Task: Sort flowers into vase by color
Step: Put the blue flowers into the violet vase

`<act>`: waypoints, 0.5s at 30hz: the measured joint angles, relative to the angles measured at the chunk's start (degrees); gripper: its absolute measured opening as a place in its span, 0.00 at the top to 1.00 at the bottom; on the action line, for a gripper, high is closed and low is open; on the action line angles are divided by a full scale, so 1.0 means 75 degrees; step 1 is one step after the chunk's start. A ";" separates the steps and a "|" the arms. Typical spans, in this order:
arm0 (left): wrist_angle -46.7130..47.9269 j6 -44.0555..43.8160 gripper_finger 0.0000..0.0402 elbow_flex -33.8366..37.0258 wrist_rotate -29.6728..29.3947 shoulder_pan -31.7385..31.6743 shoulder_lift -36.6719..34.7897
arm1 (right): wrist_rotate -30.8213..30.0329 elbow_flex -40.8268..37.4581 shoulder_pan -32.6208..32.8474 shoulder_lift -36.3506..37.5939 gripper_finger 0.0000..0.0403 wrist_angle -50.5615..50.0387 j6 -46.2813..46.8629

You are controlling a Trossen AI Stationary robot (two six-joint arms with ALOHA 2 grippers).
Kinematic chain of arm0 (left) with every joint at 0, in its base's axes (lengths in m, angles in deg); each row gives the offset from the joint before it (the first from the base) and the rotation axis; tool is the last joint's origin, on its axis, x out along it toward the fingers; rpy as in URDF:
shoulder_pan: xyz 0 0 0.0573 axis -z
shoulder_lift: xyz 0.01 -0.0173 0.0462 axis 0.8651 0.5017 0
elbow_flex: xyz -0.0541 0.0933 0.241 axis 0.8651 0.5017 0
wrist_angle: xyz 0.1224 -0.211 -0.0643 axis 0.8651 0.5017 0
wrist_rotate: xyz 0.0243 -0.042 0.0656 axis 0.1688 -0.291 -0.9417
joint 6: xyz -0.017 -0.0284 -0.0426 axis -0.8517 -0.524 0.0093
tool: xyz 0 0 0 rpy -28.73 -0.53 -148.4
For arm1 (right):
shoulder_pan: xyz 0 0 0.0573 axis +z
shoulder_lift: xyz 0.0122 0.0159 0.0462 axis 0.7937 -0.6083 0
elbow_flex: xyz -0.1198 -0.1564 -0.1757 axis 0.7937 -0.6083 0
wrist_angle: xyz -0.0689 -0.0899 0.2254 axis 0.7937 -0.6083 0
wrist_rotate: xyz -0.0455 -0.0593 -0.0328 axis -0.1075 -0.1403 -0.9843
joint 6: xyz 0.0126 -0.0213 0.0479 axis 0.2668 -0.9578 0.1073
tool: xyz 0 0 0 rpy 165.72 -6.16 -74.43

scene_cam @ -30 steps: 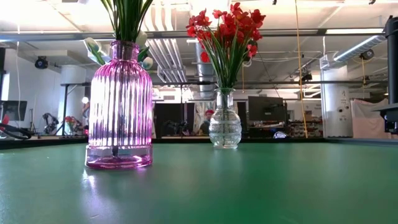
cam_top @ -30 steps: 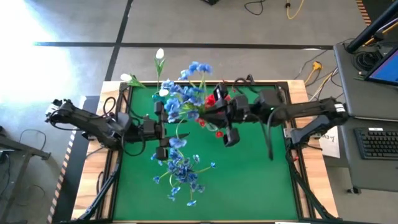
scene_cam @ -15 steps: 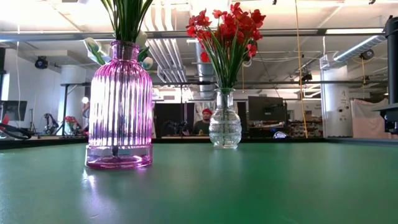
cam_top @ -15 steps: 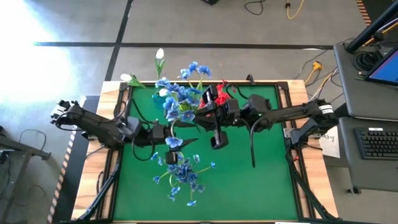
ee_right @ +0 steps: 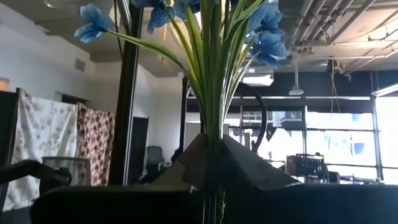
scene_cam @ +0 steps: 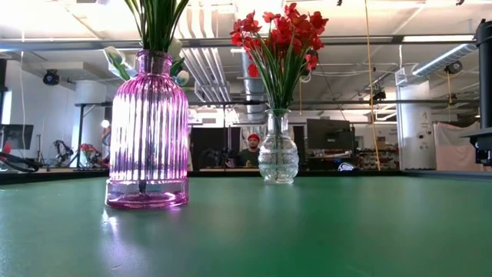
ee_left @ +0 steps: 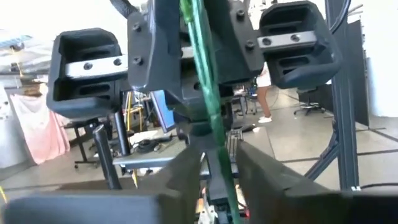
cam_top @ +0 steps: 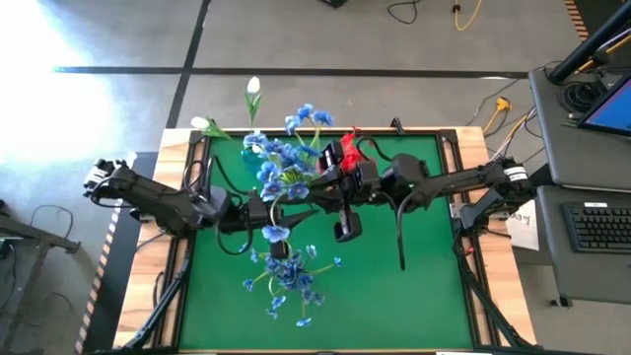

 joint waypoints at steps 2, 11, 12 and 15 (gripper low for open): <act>0.0165 -0.0125 0.89 0.0005 -0.0073 0.0013 -0.0040 | -0.0006 0.0000 -0.0002 0.0003 0.93 -0.0154 -0.0010; 0.0937 -0.0266 1.00 0.0048 -0.0731 0.0132 -0.0226 | -0.0017 0.0000 -0.0006 0.0084 0.87 -0.1027 0.0063; 0.1016 -0.0283 1.00 0.0048 -0.0779 0.0183 -0.0255 | -0.0024 0.0000 -0.0006 0.0123 0.84 -0.1172 0.0074; 0.1322 -0.0317 1.00 0.0050 -0.1169 0.0387 -0.0370 | -0.0245 0.0000 0.0000 0.0336 0.75 -0.1863 0.0055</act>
